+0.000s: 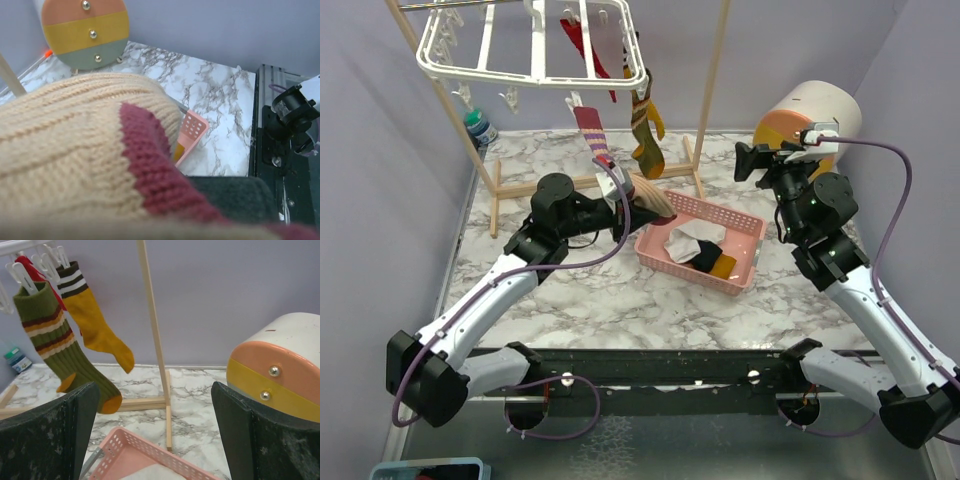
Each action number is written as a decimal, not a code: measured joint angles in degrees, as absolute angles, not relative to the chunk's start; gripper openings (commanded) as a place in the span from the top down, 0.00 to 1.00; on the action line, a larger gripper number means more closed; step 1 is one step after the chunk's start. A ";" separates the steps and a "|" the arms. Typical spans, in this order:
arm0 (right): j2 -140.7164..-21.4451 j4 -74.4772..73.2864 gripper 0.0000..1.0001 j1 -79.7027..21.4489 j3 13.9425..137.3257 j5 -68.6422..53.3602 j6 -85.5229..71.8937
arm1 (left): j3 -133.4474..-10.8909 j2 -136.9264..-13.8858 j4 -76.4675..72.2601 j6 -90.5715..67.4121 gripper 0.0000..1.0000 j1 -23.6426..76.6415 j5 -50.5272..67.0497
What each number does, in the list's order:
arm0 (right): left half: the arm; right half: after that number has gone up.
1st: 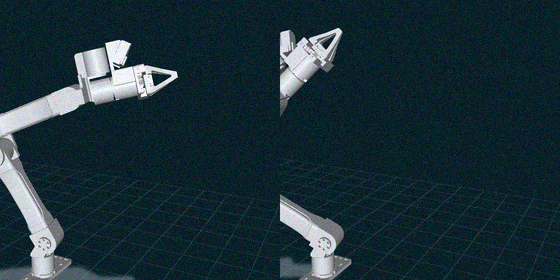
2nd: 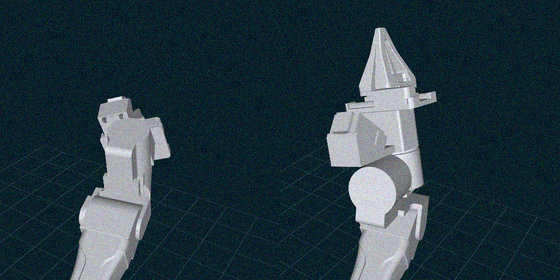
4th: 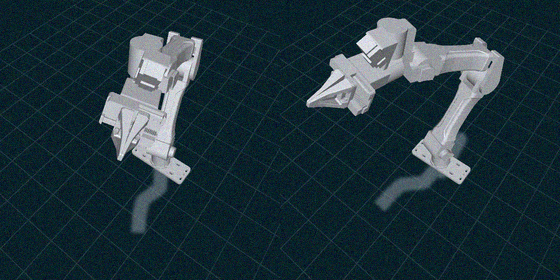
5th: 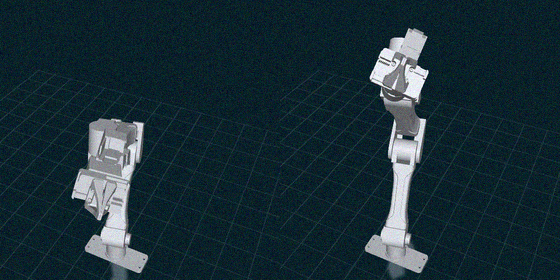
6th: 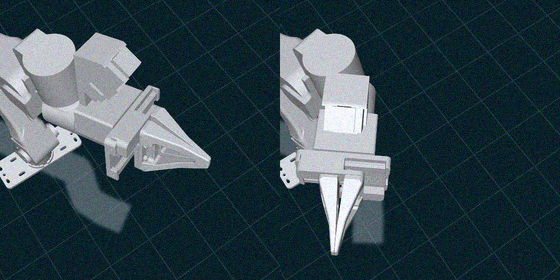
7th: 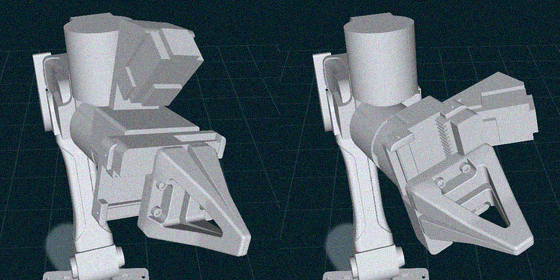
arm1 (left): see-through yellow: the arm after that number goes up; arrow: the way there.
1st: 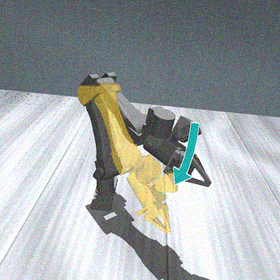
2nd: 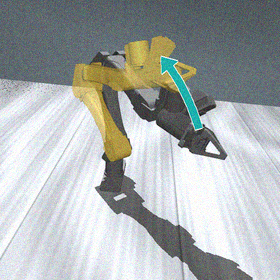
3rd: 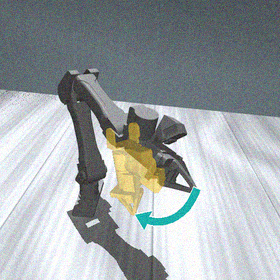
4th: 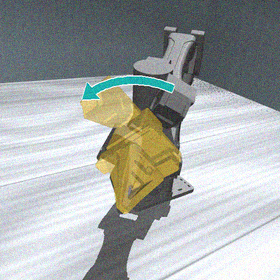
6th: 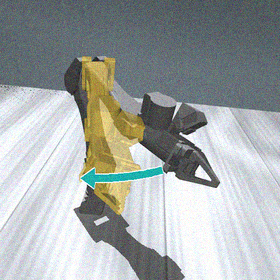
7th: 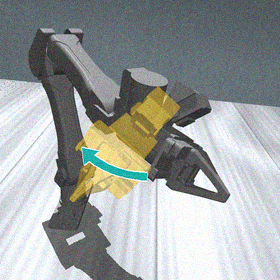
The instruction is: Remove the socks clipped to the hanger
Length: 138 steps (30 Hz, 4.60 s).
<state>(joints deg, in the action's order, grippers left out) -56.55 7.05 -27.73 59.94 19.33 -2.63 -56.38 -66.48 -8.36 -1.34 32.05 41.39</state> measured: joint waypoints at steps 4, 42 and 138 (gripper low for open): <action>-57.01 6.98 0.00 -27.75 59.94 17.87 -3.22 | -54.26 -63.42 -4.67 -0.08 1.00 32.05 40.03; -71.57 16.78 0.00 -27.75 67.37 -0.71 -5.10 | -51.92 -87.66 -23.73 -0.75 0.01 26.48 0.43; -94.28 23.22 0.00 -31.22 89.91 -39.44 -13.15 | -41.12 -77.78 -55.86 -23.16 1.00 13.98 47.13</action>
<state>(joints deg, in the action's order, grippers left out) -94.28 23.22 -31.22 89.91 -39.44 -13.15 -41.12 -77.78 -55.86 -23.16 13.98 47.13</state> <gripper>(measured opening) 0.998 0.030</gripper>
